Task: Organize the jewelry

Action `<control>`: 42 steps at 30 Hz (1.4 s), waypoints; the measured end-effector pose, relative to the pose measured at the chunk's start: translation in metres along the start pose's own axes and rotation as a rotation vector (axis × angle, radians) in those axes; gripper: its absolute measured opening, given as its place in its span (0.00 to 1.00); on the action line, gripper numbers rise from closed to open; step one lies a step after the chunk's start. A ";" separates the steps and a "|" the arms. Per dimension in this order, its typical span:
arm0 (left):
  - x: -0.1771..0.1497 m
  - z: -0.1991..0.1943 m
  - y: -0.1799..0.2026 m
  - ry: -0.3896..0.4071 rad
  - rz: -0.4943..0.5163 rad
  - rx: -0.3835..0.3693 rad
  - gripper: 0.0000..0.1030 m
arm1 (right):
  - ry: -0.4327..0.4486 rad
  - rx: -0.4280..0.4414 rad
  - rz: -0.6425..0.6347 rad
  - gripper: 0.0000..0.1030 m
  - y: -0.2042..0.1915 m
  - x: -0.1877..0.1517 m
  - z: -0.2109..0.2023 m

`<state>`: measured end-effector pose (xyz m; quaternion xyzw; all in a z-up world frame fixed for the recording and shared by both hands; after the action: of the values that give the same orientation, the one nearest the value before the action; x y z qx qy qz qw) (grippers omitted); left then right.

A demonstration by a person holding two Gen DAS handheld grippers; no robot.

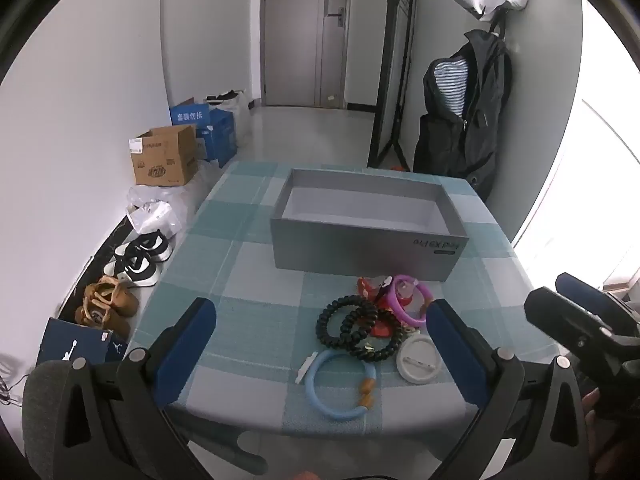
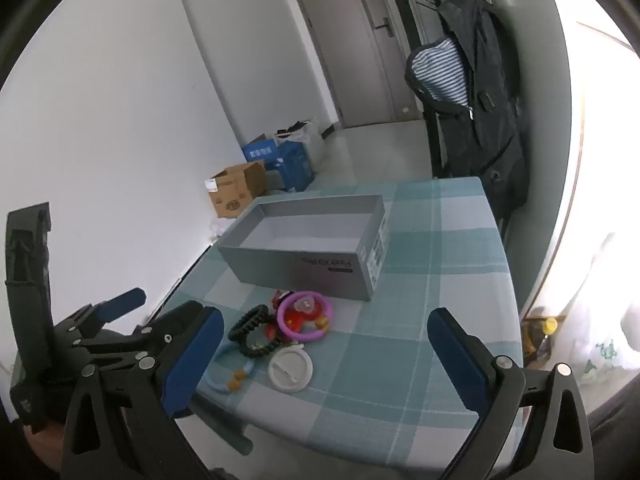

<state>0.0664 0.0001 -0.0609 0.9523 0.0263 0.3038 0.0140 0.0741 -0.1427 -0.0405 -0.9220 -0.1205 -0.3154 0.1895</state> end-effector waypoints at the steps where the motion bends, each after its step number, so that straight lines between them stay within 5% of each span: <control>1: 0.000 0.000 0.000 0.001 -0.003 0.006 0.99 | 0.003 0.003 0.002 1.00 0.000 0.000 -0.001; 42: -0.004 0.006 0.000 -0.045 -0.034 -0.082 0.99 | 0.005 0.006 0.018 1.00 0.002 0.002 -0.004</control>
<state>0.0665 -0.0007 -0.0681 0.9569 0.0297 0.2829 0.0586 0.0747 -0.1463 -0.0370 -0.9217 -0.1127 -0.3156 0.1955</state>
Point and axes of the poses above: each gripper's, at about its wrist camera, not at the fingertips, and z roughly the way its jaws point, y to its right, x to its top, the point moved 9 cm from there along z, roughly the way its jaws point, and after that the axes turned 12 degrees about -y, right-handed, at the moved point
